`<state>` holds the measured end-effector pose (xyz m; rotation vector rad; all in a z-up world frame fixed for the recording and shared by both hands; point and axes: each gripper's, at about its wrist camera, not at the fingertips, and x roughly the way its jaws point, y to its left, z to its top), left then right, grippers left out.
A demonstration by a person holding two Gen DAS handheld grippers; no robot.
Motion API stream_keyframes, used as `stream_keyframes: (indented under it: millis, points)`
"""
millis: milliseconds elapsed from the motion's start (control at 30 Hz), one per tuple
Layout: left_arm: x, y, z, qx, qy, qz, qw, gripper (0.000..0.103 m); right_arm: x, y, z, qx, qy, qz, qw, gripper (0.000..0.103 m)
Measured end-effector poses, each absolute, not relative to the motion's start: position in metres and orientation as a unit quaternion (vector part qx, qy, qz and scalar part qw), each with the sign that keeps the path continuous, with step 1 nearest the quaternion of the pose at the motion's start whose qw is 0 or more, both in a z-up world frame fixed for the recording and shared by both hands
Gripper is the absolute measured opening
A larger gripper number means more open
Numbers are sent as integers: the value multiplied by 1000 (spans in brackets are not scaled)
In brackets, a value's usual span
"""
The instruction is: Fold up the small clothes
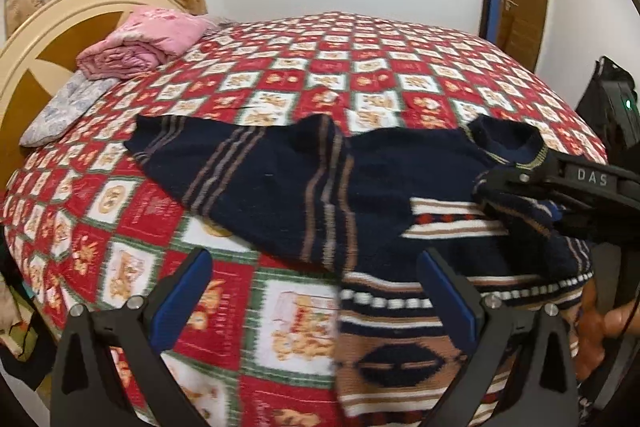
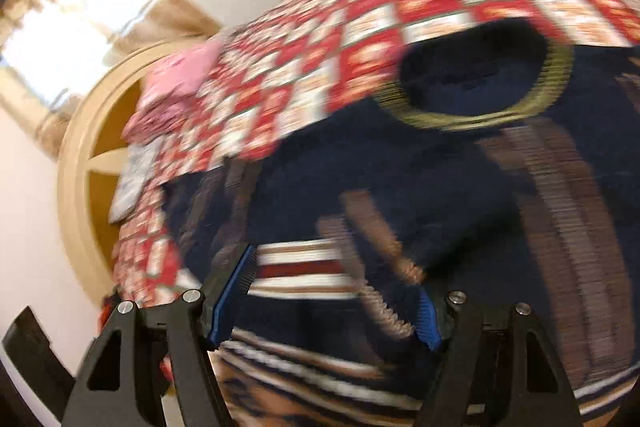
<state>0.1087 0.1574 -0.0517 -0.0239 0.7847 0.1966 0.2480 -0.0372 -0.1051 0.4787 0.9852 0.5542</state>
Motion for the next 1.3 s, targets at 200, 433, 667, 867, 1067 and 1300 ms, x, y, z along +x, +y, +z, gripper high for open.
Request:
stream_keyframes:
  millis: [200, 433, 667, 867, 1067, 1300]
  points:
    - [99, 184, -50, -16, 374, 114, 920, 103, 239, -12, -100, 317, 431, 383, 753, 73]
    - [106, 167, -54, -13, 379, 60, 923, 103, 192, -87, -82, 281, 380, 296, 830, 73]
    - [141, 137, -78, -55, 426, -30, 903, 99, 145, -150, -81, 276, 349, 221, 868, 73]
    - [173, 115, -105, -90, 477, -58, 873, 68, 134, -149, -85, 247, 352, 223, 875, 73]
    - [170, 113, -105, -156, 457, -123, 867, 18, 123, -177, -93, 259, 346, 189, 882, 73]
    - [190, 103, -82, -141, 430, -134, 882, 15, 115, -224, -103, 297, 343, 122, 883, 73]
